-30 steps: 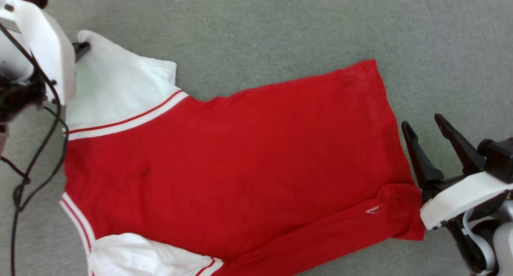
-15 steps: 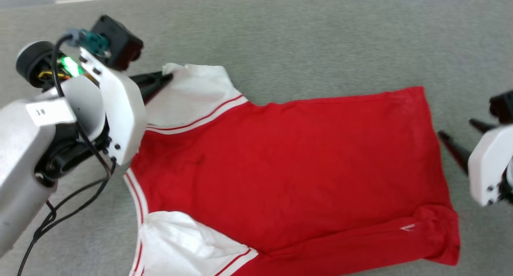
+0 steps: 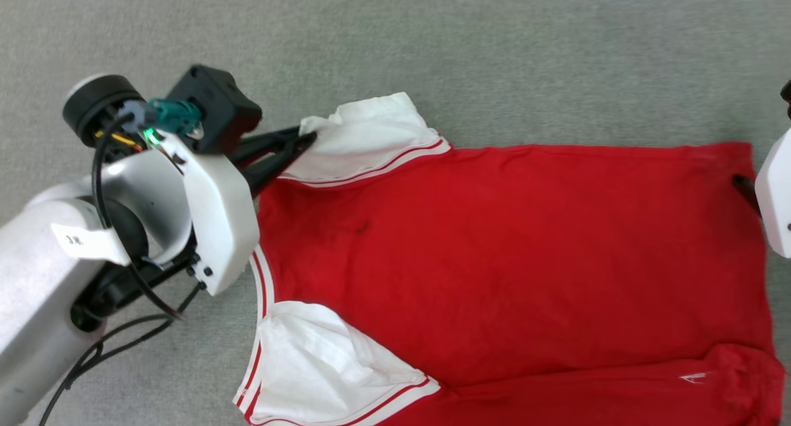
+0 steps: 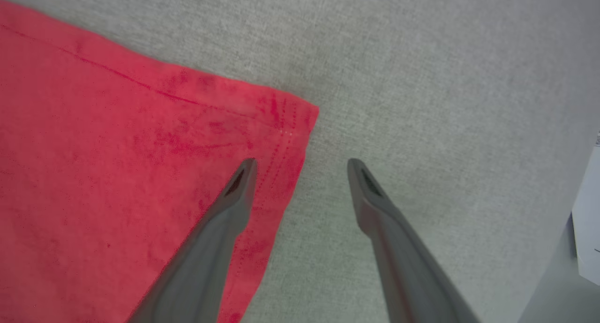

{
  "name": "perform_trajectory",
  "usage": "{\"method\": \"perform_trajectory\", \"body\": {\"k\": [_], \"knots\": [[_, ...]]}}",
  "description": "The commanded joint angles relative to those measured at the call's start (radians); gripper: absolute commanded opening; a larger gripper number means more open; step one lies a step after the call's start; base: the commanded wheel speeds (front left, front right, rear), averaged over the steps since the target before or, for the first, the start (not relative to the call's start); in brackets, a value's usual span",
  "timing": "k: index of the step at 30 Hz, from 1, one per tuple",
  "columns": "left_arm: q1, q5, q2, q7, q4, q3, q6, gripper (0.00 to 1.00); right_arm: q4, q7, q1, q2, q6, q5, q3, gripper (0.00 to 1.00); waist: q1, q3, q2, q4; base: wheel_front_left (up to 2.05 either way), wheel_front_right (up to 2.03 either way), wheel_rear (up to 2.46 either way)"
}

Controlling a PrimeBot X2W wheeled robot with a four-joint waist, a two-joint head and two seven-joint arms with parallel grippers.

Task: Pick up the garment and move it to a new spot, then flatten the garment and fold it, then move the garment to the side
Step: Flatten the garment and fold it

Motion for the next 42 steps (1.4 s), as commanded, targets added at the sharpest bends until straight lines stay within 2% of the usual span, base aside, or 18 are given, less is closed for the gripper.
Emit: {"method": "perform_trajectory", "body": {"k": [1, 7, 14, 15, 16, 17, 23, 29, 36, 42], "knots": [[0.011, 0.006, -0.002, -0.006, -0.007, -0.001, 0.005, 0.0, 0.01, 0.006, -0.016, -0.013, -0.001, -0.007, 0.008, 1.0, 0.0, 0.021, 0.0, 0.02, 0.0, 0.0, 0.0], [0.012, 0.017, -0.02, -0.019, -0.037, -0.013, 0.006, 0.0, 0.072, 0.014, -0.011, -0.018, -0.001, -0.001, 0.042, 1.0, 0.0, 0.058, 0.0, 0.052, 0.0, 0.0, 0.0], [0.028, 0.012, -0.028, -0.035, -0.018, -0.024, 0.004, 0.0, 0.13, -0.011, 0.038, 0.009, 0.001, 0.031, 0.101, 1.0, 0.0, 0.075, 0.0, 0.075, 0.0, 0.0, 0.0], [0.029, 0.013, -0.03, -0.041, -0.012, -0.024, 0.005, 0.0, 0.137, -0.016, 0.041, 0.01, 0.002, 0.035, 0.106, 0.45, 0.0, 0.075, 0.0, 0.076, 0.0, 0.0, 0.0], [0.031, 0.013, -0.033, -0.046, -0.004, -0.024, 0.005, 0.0, 0.142, -0.026, 0.042, 0.012, 0.002, 0.041, 0.11, 0.03, 0.0, 0.072, 0.0, 0.077, 0.0, 0.0, 0.0], [0.035, 0.011, -0.034, -0.052, 0.002, -0.023, 0.007, 0.0, 0.147, -0.04, 0.04, 0.015, 0.002, 0.042, 0.107, 0.0, 0.0, 0.067, 0.0, 0.076, 0.0, 0.0, 0.0], [0.076, -0.002, -0.032, -0.101, 0.047, -0.011, 0.025, 0.0, 0.169, -0.13, 0.034, 0.033, 0.001, 0.061, 0.055, 0.0, 0.0, 0.005, 0.0, 0.057, 0.0, 0.0, 0.0], [0.157, -0.018, -0.019, -0.155, 0.063, -0.001, 0.065, 0.0, 0.137, -0.214, 0.073, 0.029, 0.001, 0.08, 0.014, 0.0, 0.0, -0.079, 0.0, 0.037, 0.0, 0.0, 0.0], [0.293, -0.054, 0.028, -0.195, 0.023, 0.0, 0.128, 0.0, 0.046, -0.272, 0.213, 0.048, -0.001, 0.117, -0.065, 0.0, 0.0, -0.182, 0.0, 0.027, 0.0, 0.0, 0.0], [0.436, -0.09, 0.084, -0.218, -0.03, -0.017, 0.184, 0.0, -0.042, -0.283, 0.388, 0.089, -0.001, 0.132, -0.133, 0.0, 0.0, -0.24, 0.0, 0.023, 0.0, 0.0, 0.0]]}}
